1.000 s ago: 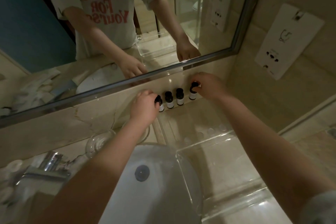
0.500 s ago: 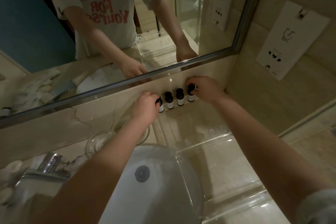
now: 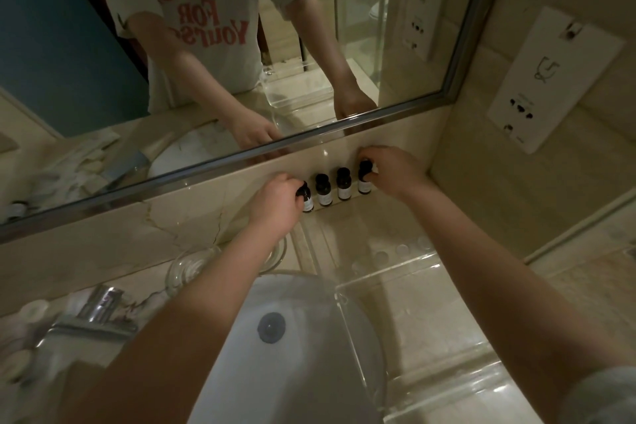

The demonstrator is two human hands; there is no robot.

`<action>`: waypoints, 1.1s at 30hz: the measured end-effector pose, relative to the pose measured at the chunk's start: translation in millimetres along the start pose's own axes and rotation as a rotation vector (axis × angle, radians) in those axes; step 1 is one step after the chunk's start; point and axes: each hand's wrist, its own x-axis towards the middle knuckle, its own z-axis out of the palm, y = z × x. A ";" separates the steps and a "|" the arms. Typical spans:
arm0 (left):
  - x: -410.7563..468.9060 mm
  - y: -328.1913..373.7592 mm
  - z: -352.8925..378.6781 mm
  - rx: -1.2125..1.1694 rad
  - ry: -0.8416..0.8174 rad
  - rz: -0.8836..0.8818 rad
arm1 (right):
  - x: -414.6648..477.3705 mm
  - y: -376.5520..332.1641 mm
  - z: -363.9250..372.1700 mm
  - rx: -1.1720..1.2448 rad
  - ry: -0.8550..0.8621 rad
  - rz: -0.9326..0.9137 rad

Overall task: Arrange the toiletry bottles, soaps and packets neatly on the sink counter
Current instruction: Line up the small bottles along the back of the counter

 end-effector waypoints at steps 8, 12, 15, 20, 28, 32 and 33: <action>-26.8 -0.6 -24.6 0.134 -0.035 0.002 | -37.8 -23.9 -0.1 -0.100 0.133 -0.039; -61.3 -10.5 -39.2 0.181 0.010 -0.010 | -73.1 -62.8 3.5 -0.124 0.179 -0.093; -91.9 -23.3 -47.0 0.177 0.051 -0.034 | -100.2 -95.1 7.7 -0.118 0.173 -0.142; -158.7 -62.4 -55.9 0.099 0.076 -0.086 | -143.8 -161.7 31.8 -0.089 0.083 -0.189; -274.6 -150.2 -59.0 -0.004 0.108 -0.293 | -196.6 -282.3 108.0 -0.017 -0.107 -0.345; -330.3 -213.0 -64.2 -0.015 0.091 -0.444 | -208.0 -343.9 147.7 -0.020 -0.217 -0.436; -343.0 -231.0 -64.9 -0.019 0.088 -0.487 | -209.3 -358.5 156.3 -0.023 -0.240 -0.460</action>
